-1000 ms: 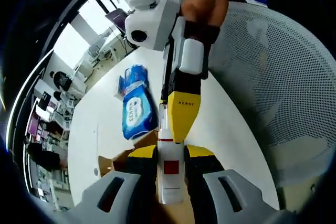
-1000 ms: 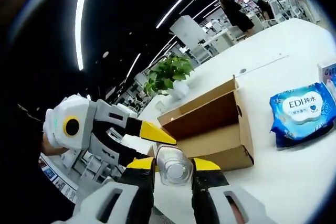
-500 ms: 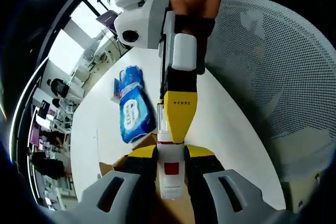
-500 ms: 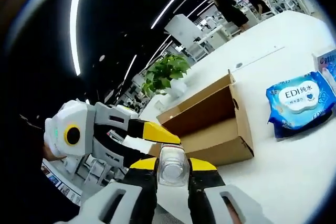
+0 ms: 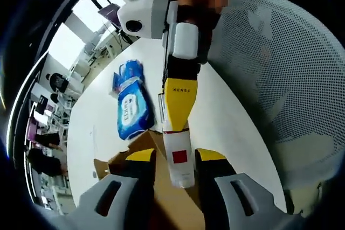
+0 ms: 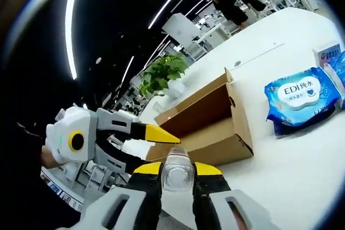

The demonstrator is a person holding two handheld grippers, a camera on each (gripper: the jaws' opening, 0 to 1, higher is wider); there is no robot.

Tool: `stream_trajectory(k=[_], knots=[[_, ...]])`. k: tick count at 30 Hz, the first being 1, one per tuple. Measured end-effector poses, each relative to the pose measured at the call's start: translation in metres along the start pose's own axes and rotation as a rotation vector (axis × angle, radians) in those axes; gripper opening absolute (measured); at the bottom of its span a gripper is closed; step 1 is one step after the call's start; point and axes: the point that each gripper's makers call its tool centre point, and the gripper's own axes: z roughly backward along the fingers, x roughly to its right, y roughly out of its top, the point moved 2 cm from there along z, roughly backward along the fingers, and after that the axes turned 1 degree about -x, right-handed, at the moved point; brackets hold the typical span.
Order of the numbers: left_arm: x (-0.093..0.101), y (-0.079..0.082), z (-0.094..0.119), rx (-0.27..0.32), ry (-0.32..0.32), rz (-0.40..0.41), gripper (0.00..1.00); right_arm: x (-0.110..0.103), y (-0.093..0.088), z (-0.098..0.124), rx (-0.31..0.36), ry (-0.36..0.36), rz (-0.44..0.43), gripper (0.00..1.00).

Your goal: Operate the shoe box by opening the lid, removing the specified soft item, and placing it in the target area until the item is outside and the box remains undamaged.

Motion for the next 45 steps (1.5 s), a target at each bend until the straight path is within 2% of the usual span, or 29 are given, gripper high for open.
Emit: stream_trajectory(k=[2, 6, 10, 19, 29, 37, 42, 45], knots=[[0.0, -0.002, 0.001, 0.014, 0.004, 0.049, 0.3, 0.001, 0.0, 0.001, -0.002, -0.003, -0.005, 0.17], [0.001, -0.004, 0.004, 0.023, 0.014, 0.097, 0.3, 0.002, 0.002, 0.004, -0.003, -0.007, -0.012, 0.17], [0.002, -0.009, 0.009, 0.039, 0.03, 0.176, 0.32, 0.003, 0.001, 0.006, -0.022, -0.011, 0.01, 0.17], [0.003, -0.026, 0.024, 0.098, 0.084, 0.454, 0.33, 0.018, 0.012, 0.022, -0.02, -0.038, 0.011, 0.17], [0.009, -0.056, 0.04, 0.132, 0.202, 0.74, 0.35, 0.036, 0.032, 0.043, -0.009, -0.063, 0.025, 0.17], [0.015, -0.074, 0.052, 0.152, 0.28, 0.9, 0.38, 0.044, 0.042, 0.05, -0.016, -0.071, 0.039, 0.17], [0.015, -0.084, 0.061, 0.174, 0.354, 1.02, 0.38, 0.047, 0.047, 0.052, -0.019, -0.071, 0.038, 0.17], [0.014, -0.097, 0.068, 0.158, 0.434, 1.087, 0.38, 0.051, 0.051, 0.053, -0.026, -0.068, 0.037, 0.17]])
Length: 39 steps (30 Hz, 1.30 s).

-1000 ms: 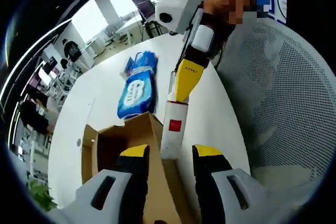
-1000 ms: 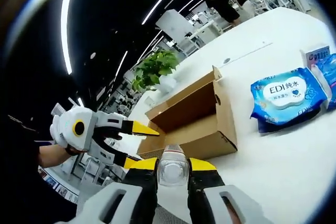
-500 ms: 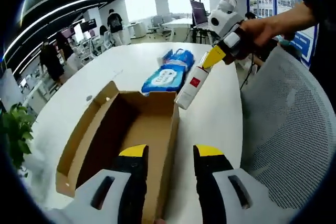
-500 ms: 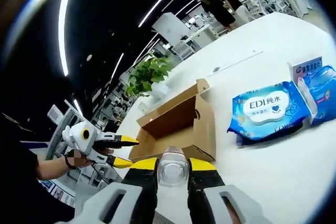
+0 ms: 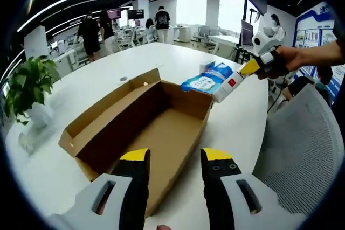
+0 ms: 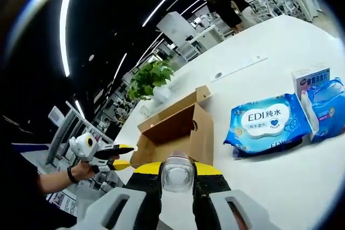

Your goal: Operate the shoe box by opening the lid, removing the specified soft item, and placing it in the target area until the item is outside and the box remains undamaged.

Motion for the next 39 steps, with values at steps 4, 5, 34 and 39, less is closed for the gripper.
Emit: stream_trajectory(k=[4, 5, 34, 39], knots=[[-0.006, -0.003, 0.005, 0.013, 0.033, 0.05, 0.39, 0.002, 0.004, -0.001, -0.021, 0.01, 0.011, 0.17], [-0.006, -0.003, 0.006, 0.017, 0.04, 0.061, 0.4, 0.003, 0.005, -0.001, -0.024, 0.012, 0.015, 0.17], [-0.004, -0.006, 0.017, 0.058, 0.137, 0.193, 0.39, 0.02, 0.068, -0.002, -0.065, 0.019, 0.073, 0.16], [-0.003, -0.005, 0.015, 0.058, 0.137, 0.198, 0.39, 0.027, 0.086, 0.003, -0.042, 0.012, 0.071, 0.16]])
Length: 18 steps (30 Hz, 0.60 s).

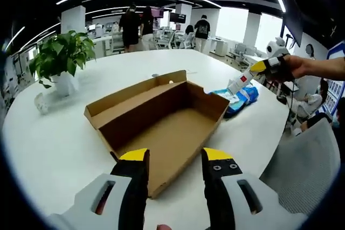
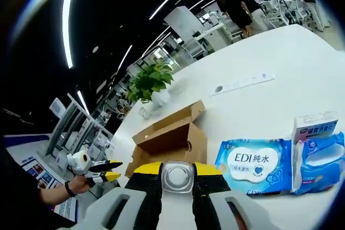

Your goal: Operate the shoe box by opening the lid, removing the specified soft item, and placing it in the target area until the item is outside and the box remains undamaged.

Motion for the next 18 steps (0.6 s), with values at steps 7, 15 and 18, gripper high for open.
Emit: stream_trajectory(k=[7, 15, 18], knots=[[0.001, 0.0, 0.0, 0.003, 0.005, 0.009, 0.39, 0.017, 0.026, 0.006, 0.008, -0.043, 0.034, 0.16], [-0.002, -0.006, 0.003, 0.005, 0.02, 0.044, 0.39, 0.034, 0.052, 0.007, -0.026, -0.115, 0.106, 0.16], [-0.005, -0.007, 0.004, 0.01, 0.028, 0.055, 0.39, 0.042, 0.059, 0.006, -0.042, -0.134, 0.121, 0.16]])
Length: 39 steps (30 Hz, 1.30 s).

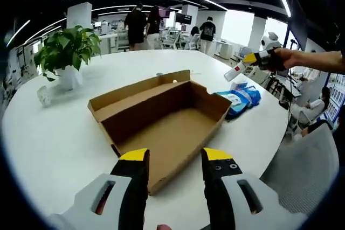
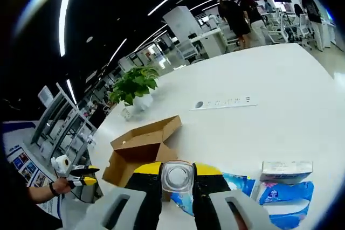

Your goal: Operate the shoe box by opening the lid, removing the specified soft item, and placing it in the target area until the item is outside and the box remains undamaged.

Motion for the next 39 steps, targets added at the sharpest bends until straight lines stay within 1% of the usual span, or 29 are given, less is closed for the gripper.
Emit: stream_trajectory(k=[4, 5, 10, 12, 13, 15, 17, 19, 23, 27, 29, 31, 34, 35, 39], knots=[[-0.004, -0.003, 0.002, 0.0, 0.008, 0.012, 0.39, 0.008, 0.011, -0.003, -0.012, -0.019, 0.027, 0.16], [-0.004, -0.005, 0.002, -0.002, 0.009, 0.018, 0.39, 0.01, 0.014, -0.004, -0.019, -0.025, 0.048, 0.16], [-0.006, -0.008, 0.003, -0.001, 0.016, 0.035, 0.39, 0.02, 0.024, -0.011, -0.047, -0.049, 0.103, 0.16], [-0.006, -0.009, 0.004, 0.0, 0.019, 0.039, 0.39, 0.022, 0.024, -0.013, -0.069, -0.06, 0.139, 0.16], [-0.006, -0.009, 0.004, 0.002, 0.02, 0.041, 0.39, 0.026, 0.025, -0.014, -0.08, -0.067, 0.155, 0.16], [-0.005, -0.009, 0.004, 0.004, 0.02, 0.046, 0.39, 0.037, 0.026, -0.018, -0.111, -0.097, 0.214, 0.16], [-0.005, -0.009, 0.004, 0.005, 0.022, 0.047, 0.39, 0.045, 0.025, -0.023, -0.148, -0.108, 0.246, 0.16], [-0.005, -0.01, 0.004, 0.005, 0.022, 0.052, 0.39, 0.049, 0.028, -0.026, -0.157, -0.117, 0.265, 0.16], [-0.004, -0.011, 0.004, 0.003, 0.021, 0.052, 0.39, 0.07, 0.04, -0.033, -0.172, -0.125, 0.287, 0.16], [-0.004, -0.013, 0.003, 0.001, 0.023, 0.054, 0.39, 0.088, 0.046, -0.037, -0.207, -0.153, 0.347, 0.16], [-0.003, -0.015, 0.002, -0.007, 0.018, 0.049, 0.39, 0.092, 0.05, -0.04, -0.207, -0.154, 0.358, 0.16], [0.0, -0.016, 0.001, -0.016, 0.013, 0.036, 0.39, 0.094, 0.051, -0.041, -0.213, -0.161, 0.384, 0.16], [0.002, -0.016, 0.001, -0.02, 0.009, 0.03, 0.39, 0.104, 0.051, -0.042, -0.26, -0.175, 0.459, 0.16], [0.002, -0.016, 0.0, -0.02, 0.009, 0.029, 0.39, 0.104, 0.048, -0.042, -0.281, -0.181, 0.489, 0.16], [0.002, -0.015, -0.001, -0.018, 0.008, 0.029, 0.39, 0.104, 0.043, -0.042, -0.317, -0.188, 0.539, 0.16]])
